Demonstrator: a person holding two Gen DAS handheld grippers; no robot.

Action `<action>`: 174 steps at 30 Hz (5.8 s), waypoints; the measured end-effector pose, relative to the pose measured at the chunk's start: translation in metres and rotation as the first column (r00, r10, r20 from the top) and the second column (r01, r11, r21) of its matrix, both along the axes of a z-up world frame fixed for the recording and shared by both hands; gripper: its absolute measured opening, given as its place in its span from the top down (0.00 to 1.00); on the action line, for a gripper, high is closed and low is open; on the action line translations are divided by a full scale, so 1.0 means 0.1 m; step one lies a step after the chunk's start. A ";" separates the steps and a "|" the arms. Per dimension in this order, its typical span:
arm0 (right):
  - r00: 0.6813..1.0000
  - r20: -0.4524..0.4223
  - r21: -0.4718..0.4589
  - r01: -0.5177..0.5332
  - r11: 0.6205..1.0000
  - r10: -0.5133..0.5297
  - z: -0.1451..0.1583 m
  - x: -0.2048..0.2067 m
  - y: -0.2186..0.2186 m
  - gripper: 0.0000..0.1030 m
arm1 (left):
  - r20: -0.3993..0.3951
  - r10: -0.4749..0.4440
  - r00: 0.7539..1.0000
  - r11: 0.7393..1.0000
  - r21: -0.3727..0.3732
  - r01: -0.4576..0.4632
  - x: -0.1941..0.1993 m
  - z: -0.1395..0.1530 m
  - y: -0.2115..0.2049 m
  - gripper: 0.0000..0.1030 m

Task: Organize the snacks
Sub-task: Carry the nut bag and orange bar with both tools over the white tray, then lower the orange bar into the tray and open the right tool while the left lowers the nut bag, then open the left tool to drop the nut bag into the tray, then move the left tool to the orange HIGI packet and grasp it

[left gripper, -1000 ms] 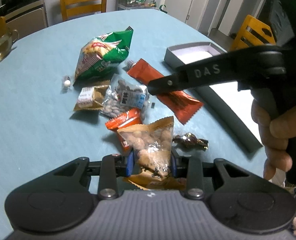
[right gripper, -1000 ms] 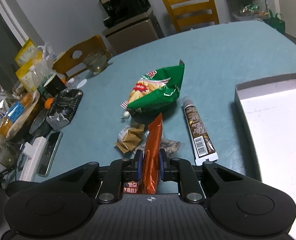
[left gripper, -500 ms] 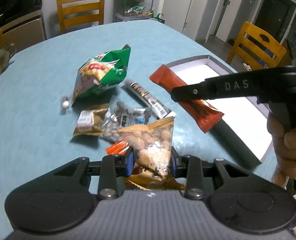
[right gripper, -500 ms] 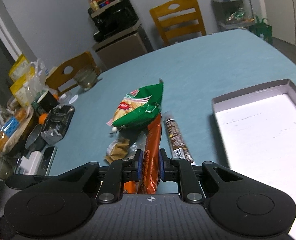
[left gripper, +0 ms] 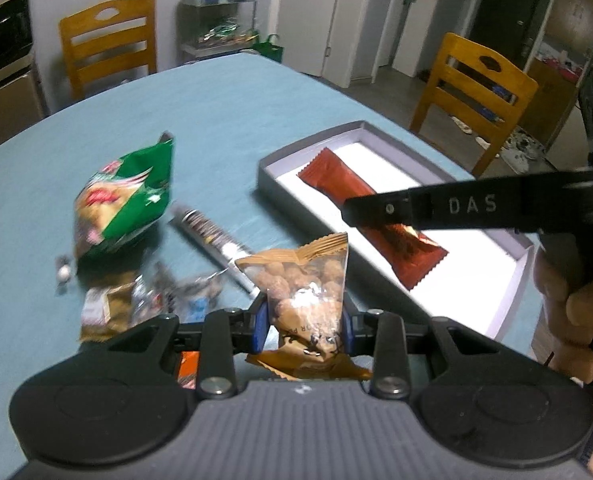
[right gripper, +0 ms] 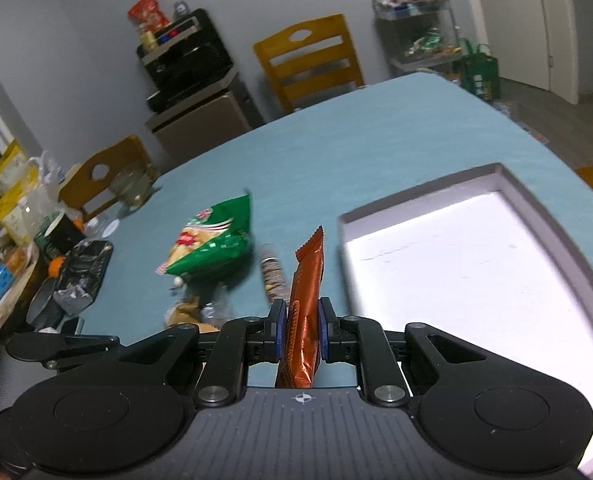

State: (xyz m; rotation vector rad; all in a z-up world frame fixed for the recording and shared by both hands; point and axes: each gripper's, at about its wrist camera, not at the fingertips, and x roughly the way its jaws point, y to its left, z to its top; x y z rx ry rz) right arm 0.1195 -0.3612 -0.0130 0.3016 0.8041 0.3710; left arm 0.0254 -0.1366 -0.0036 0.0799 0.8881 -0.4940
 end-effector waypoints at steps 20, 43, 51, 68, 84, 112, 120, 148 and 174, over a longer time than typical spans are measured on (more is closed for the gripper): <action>0.984 -0.021 -0.024 0.174 0.984 -0.175 -0.12 -0.10 -0.72 0.82 | -0.008 -0.163 0.987 0.987 -0.013 0.162 0.18 -0.06 -0.74 0.69; 0.956 -0.071 -0.067 0.280 0.958 -0.284 -0.33 -0.21 -1.13 0.82 | -0.062 -0.322 0.945 0.946 0.002 0.323 0.28 -0.32 -1.44 0.69; 0.959 -0.087 -0.165 0.254 0.953 -0.270 -0.47 -0.21 -1.11 0.82 | -0.108 -0.376 0.920 0.923 0.047 0.382 0.28 -0.58 -1.67 0.69; 0.952 -0.134 -0.240 0.239 0.941 -0.276 -0.59 -0.24 -1.09 0.82 | -0.143 -0.396 0.907 0.909 0.078 0.410 0.43 -0.83 -1.89 0.69; 0.949 -0.139 -0.280 0.236 0.930 -0.283 -0.61 -0.30 -1.07 0.73 | -0.090 -0.423 0.902 0.894 0.118 0.431 0.35 -0.85 -1.92 0.58; 0.956 -0.070 -0.297 0.254 0.920 -0.286 -0.42 -0.29 -0.94 0.26 | -0.012 -0.377 0.926 0.922 0.088 0.376 0.25 -0.58 -1.65 0.31; 0.965 -0.068 -0.298 0.224 0.928 -0.255 -0.40 -0.20 -0.81 0.17 | -0.001 -0.335 0.942 0.939 0.082 0.334 0.22 -0.47 -1.45 0.24; 0.995 -0.026 -0.257 0.086 0.962 -0.096 -0.25 -0.07 -0.17 0.00 | -0.005 -0.039 0.999 0.996 0.083 0.040 0.03 -0.20 -0.39 0.13; 0.999 -0.009 -0.292 -0.037 0.956 0.036 -0.21 -0.07 0.30 0.00 | -0.087 0.294 0.952 0.953 0.103 -0.285 0.11 -0.49 0.48 0.13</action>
